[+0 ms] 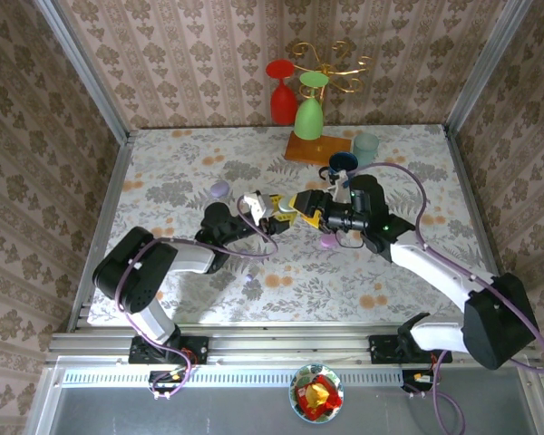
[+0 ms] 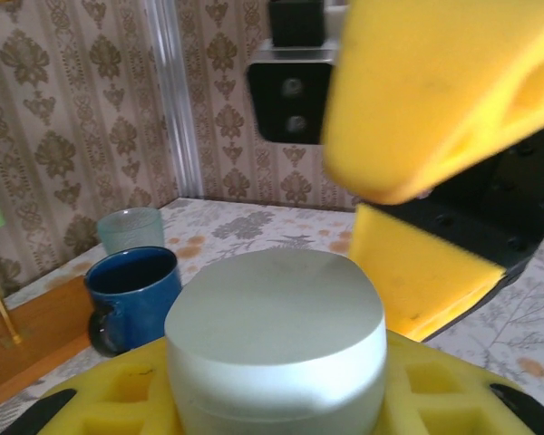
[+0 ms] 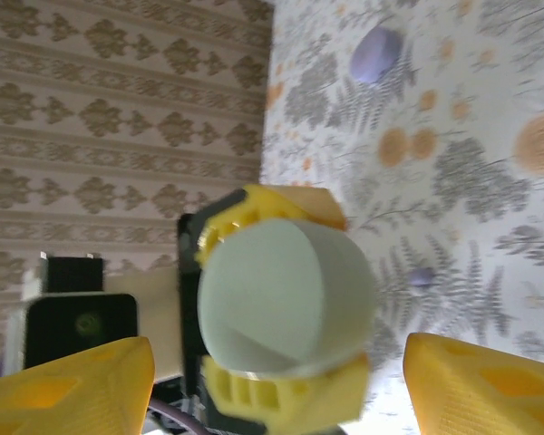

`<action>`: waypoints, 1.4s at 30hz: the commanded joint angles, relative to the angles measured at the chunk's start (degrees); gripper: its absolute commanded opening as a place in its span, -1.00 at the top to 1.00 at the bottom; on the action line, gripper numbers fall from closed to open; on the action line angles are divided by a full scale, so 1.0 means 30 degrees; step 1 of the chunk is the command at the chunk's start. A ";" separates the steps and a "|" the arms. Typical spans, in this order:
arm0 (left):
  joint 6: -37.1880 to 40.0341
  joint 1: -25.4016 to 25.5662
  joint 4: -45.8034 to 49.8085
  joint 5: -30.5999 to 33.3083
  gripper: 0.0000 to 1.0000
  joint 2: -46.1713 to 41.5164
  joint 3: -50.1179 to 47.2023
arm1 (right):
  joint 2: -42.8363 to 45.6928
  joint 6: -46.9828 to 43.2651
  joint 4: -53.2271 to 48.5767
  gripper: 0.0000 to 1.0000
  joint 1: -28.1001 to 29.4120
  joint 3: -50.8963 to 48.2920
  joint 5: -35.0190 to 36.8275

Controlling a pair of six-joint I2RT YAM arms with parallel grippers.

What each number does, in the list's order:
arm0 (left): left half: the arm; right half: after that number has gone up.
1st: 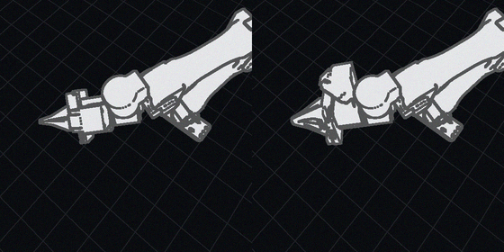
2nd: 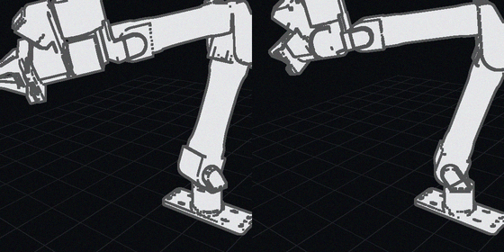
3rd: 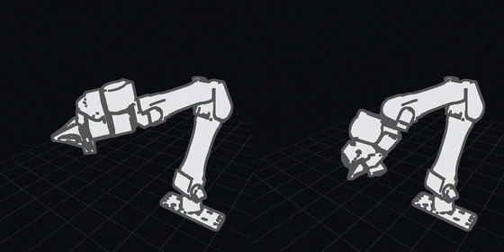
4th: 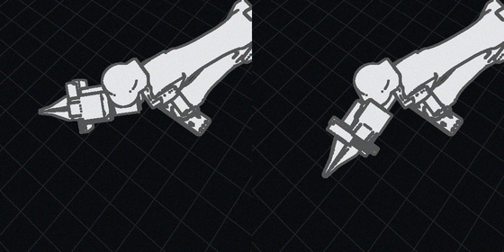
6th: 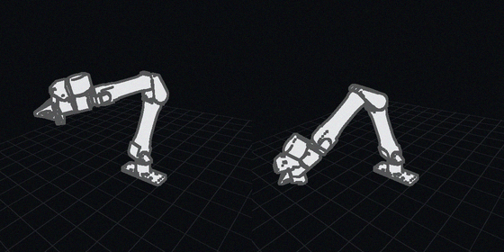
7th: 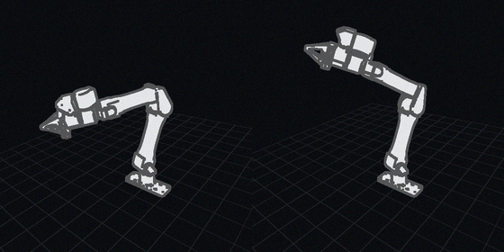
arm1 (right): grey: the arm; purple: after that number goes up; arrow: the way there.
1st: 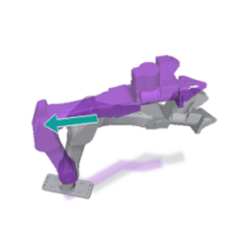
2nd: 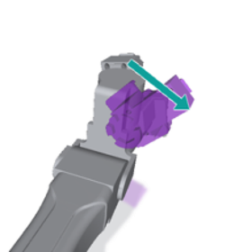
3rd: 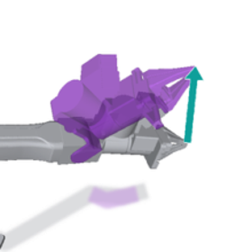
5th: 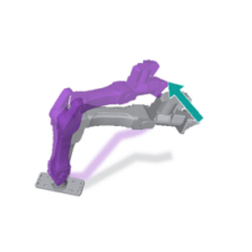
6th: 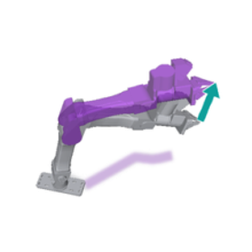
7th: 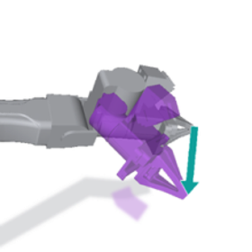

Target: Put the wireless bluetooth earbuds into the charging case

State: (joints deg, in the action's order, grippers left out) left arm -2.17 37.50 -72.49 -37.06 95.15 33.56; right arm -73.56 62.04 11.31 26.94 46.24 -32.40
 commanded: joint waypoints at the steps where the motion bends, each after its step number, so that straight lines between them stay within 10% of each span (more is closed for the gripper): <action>1: -0.1086 0.0316 -0.0667 -0.0635 0.58 -0.0837 0.0597 | -0.0582 0.2262 0.3836 -0.43 -0.0211 -0.0365 -0.1929; 13: -0.1317 0.0431 -0.0637 -0.0407 0.51 -0.1850 -0.0080 | -0.0729 0.2966 0.5287 0.56 -0.0622 -0.1231 -0.1688; 18: -0.0695 -0.0375 -0.0437 0.0678 -0.49 -0.2225 -0.0834 | -0.0387 0.2269 0.4442 0.63 -0.1185 -0.1810 -0.0187; 22: 0.0215 -0.1721 0.0982 0.1768 -0.79 -0.3054 -0.1770 | -0.0492 0.0523 0.2185 0.72 -0.1978 -0.2087 0.1923; 32: 0.5524 -0.4460 1.5446 0.6836 -0.96 -0.6286 0.0545 | -0.5152 -0.4978 -0.2088 0.71 -0.2267 0.0644 0.4267; 42: 0.8856 -0.6273 2.7549 0.8430 -0.91 -0.3082 0.7136 | -1.0306 -0.6326 -0.3561 0.58 -0.2249 0.3695 0.3743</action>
State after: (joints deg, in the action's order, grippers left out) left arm 19.03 19.03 -5.50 -14.57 83.15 51.22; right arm -101.65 45.28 2.87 20.12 55.33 -21.37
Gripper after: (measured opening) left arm 0.959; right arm 0.280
